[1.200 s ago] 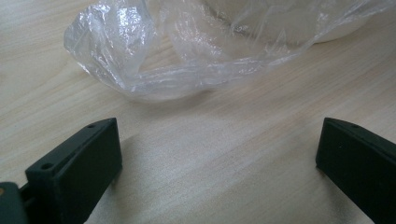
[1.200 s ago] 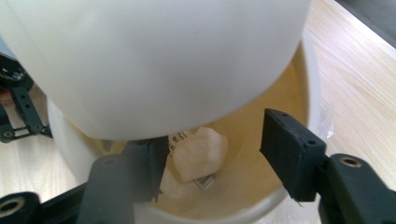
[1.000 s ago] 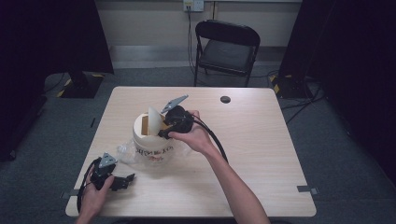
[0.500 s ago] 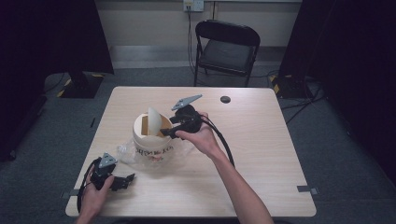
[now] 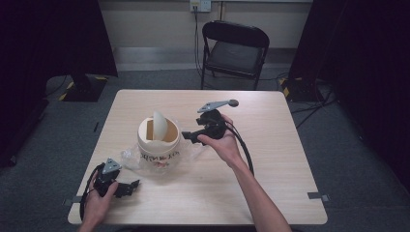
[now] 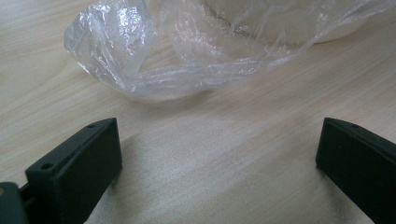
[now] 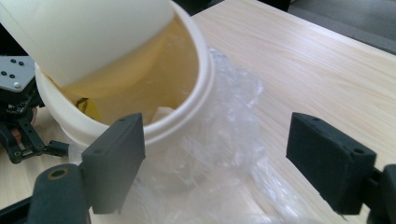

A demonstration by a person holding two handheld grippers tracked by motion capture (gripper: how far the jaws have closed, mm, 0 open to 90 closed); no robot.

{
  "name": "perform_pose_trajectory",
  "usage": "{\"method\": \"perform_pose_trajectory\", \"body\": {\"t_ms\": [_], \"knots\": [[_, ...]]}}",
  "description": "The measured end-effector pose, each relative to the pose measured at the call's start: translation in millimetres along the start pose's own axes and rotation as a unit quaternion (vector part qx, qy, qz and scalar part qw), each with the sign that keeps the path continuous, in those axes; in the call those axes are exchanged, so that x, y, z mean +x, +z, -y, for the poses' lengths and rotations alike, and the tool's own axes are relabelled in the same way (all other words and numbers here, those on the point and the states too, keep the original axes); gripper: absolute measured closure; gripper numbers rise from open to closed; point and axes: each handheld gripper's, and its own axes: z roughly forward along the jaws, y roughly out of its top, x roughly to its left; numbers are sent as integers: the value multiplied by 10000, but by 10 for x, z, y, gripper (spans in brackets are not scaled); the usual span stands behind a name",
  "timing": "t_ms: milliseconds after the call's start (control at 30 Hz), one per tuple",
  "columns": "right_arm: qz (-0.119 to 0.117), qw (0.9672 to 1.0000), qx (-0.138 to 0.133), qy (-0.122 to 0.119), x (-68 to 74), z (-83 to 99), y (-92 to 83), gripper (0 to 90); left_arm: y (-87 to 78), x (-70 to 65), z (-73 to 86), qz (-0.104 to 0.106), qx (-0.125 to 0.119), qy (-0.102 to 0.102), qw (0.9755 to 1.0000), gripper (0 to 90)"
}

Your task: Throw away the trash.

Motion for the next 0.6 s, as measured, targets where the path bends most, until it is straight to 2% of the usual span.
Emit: {"method": "perform_pose_trajectory", "body": {"t_ms": [133, 233, 333, 467, 600], "knots": [[103, 9998, -72, 133, -73, 93, -117, 147, 0, -1, 0, 2, -1, -3, 10000, 0], [330, 9994, -51, 133, -73, 184, -188, 143, 2, -2, -1, 3, -6, -14, 10000, 0], [380, 9989, -67, 250, -99, 285, -244, 144, 2, -3, 0, 1, -8, -18, 10000, 0], [659, 9969, 64, 429, -151, 431, -331, 144, 0, -1, -1, -2, 1, -8, 10000, 0], [780, 9953, 26, 567, -213, 546, -456, 144, 1, -3, -1, -1, -6, -17, 10000, 0]]}}
